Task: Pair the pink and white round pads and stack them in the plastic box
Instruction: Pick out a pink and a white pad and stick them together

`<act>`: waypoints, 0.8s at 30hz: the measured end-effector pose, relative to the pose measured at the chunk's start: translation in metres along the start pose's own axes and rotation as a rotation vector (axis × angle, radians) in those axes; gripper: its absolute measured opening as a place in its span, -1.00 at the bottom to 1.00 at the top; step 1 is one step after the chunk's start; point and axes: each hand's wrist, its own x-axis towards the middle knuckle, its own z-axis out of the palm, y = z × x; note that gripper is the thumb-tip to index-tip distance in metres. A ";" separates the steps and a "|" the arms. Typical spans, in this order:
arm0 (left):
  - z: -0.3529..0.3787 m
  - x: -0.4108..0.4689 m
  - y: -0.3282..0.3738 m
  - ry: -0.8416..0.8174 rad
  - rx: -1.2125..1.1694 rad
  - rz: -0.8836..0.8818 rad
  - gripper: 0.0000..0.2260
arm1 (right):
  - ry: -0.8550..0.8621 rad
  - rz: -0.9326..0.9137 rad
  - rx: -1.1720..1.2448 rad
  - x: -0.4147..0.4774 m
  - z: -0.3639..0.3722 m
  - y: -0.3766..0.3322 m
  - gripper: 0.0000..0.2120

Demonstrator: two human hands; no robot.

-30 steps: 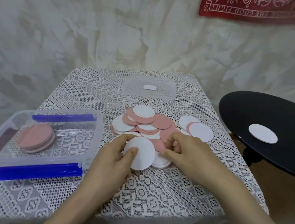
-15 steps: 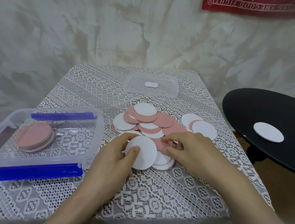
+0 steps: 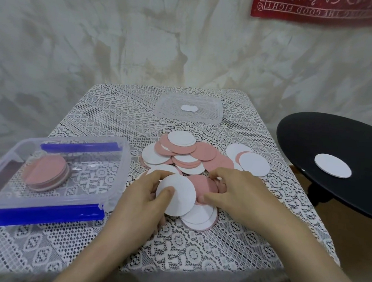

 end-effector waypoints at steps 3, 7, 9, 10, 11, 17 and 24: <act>0.000 -0.001 0.000 -0.010 0.001 -0.018 -0.78 | -0.021 0.014 0.035 0.001 0.000 0.000 -0.55; 0.000 0.000 0.001 -0.016 -0.007 -0.014 -0.78 | 0.073 0.009 0.108 0.004 0.002 0.002 -0.69; 0.000 0.000 0.001 -0.017 -0.021 -0.014 -0.78 | 0.141 -0.009 0.149 0.006 0.004 0.005 -0.74; 0.000 0.000 0.001 -0.018 -0.024 -0.014 -0.77 | 0.160 -0.019 0.167 0.007 0.005 0.007 -0.74; 0.000 0.000 0.002 -0.020 -0.025 -0.010 -0.78 | 0.174 -0.027 0.196 0.008 0.005 0.008 -0.74; -0.003 -0.004 0.001 -0.022 0.002 0.045 -0.78 | 0.003 -0.067 0.721 0.006 0.000 0.007 -0.85; -0.015 -0.025 -0.007 -0.028 -0.007 0.082 -0.80 | -0.061 -0.170 0.772 -0.011 0.005 -0.002 -0.90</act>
